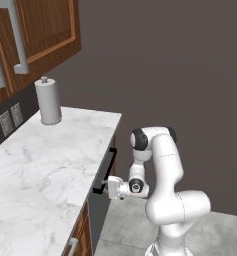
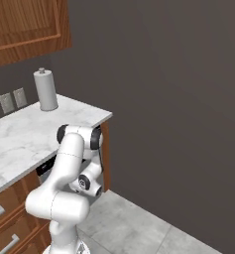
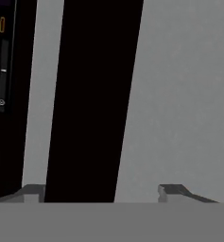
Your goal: Open the dishwasher door and pull out the top rack.
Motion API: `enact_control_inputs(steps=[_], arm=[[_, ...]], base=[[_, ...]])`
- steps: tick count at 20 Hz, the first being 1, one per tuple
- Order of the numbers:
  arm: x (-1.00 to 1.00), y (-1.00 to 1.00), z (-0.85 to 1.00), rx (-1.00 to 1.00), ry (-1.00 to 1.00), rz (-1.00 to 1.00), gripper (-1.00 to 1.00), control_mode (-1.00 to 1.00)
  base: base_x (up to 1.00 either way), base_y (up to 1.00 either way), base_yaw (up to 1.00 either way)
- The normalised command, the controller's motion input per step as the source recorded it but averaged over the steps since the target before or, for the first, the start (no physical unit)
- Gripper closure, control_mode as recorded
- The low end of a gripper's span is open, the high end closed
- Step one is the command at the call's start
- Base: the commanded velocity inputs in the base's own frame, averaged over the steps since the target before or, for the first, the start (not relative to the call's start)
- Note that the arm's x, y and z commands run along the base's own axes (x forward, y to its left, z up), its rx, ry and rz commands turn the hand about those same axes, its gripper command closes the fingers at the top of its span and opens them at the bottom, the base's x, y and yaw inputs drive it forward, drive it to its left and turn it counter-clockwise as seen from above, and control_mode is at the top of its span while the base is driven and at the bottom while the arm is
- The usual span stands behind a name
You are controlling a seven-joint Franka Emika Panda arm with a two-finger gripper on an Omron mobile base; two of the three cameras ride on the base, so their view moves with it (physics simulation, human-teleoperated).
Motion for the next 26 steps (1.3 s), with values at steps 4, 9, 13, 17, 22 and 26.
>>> enact_control_inputs(steps=[4,9,13,17,22,26], arm=[[0.0,-0.09,-0.16,-0.15,0.02,-0.19,1.0,-1.0],[-0.15,-0.58,-0.29,-0.16,0.07,-0.19,1.0,-1.0],[-0.25,-0.87,-0.38,-0.1,0.15,-0.15,1.0,-1.0],[-0.26,-0.99,-0.43,-0.06,0.2,-0.12,1.0,-1.0],[-0.22,-1.0,-0.43,-0.03,0.24,-0.09,1.0,-1.0],[-0.16,-1.0,-0.45,-0.01,0.22,-0.04,1.0,-1.0]], base=[[0.0,0.0,0.0],[0.0,0.0,0.0],[0.0,0.0,0.0],[0.0,0.0,0.0],[0.0,0.0,0.0],[0.0,0.0,0.0]])
